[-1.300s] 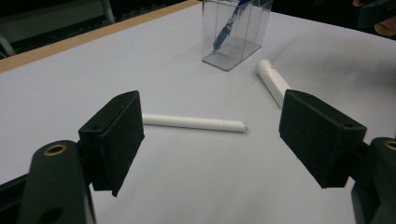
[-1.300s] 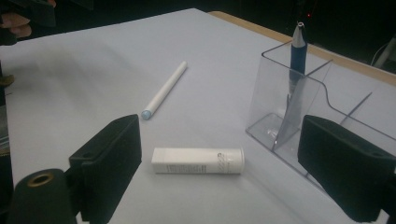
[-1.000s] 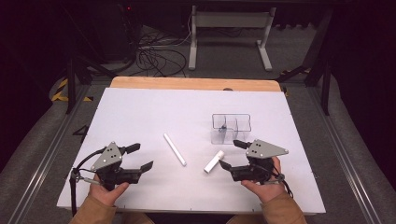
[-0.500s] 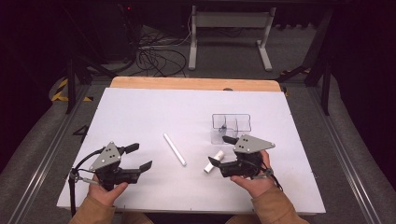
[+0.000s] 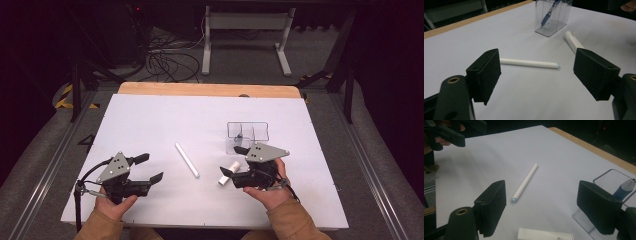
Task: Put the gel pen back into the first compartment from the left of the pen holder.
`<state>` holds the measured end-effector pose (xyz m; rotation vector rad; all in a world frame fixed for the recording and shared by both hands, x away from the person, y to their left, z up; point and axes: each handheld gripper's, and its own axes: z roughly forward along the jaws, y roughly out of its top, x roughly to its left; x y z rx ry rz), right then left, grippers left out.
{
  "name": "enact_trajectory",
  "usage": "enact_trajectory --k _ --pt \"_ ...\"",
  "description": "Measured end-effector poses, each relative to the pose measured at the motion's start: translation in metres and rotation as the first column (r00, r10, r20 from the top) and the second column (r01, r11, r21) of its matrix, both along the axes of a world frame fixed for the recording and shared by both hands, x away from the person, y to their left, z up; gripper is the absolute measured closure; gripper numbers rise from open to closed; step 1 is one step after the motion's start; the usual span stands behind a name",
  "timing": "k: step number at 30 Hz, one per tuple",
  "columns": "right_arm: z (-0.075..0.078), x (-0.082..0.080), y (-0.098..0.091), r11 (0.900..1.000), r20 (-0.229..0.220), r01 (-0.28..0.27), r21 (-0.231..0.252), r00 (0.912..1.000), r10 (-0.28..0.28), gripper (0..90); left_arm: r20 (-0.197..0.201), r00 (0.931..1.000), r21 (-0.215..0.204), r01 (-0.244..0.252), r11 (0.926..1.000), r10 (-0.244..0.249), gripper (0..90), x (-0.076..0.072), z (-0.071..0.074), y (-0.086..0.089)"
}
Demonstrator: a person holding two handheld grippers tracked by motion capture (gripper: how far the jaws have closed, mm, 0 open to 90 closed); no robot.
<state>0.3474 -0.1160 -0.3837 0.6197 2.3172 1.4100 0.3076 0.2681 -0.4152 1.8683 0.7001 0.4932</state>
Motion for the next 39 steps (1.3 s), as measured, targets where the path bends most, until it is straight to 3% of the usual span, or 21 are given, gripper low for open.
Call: enact_trajectory --k 10,23,38,39 --pt "0.005 0.004 0.015 0.9997 -0.012 -0.011 -0.022 0.9999 0.011 28.5 -0.006 1.0 0.0 -0.003 1.0 0.003 22.9 0.0 -0.002 0.002" --pt "0.007 0.011 0.042 0.9956 -0.019 -0.023 -0.091 0.9996 0.022 30.4 -0.005 0.9999 -0.006 -0.01 0.9999 0.01 23.0 0.0 -0.003 0.007" --pt "0.01 0.022 0.06 0.9927 -0.028 -0.034 -0.115 0.9991 0.031 30.8 -0.01 0.9999 0.0 -0.009 1.0 0.009 23.4 -0.001 -0.005 0.01" --pt "0.011 0.022 0.061 0.9927 -0.031 -0.034 -0.116 0.9991 0.03 30.8 0.004 1.0 0.012 -0.008 0.9999 0.008 23.5 -0.001 -0.004 0.01"
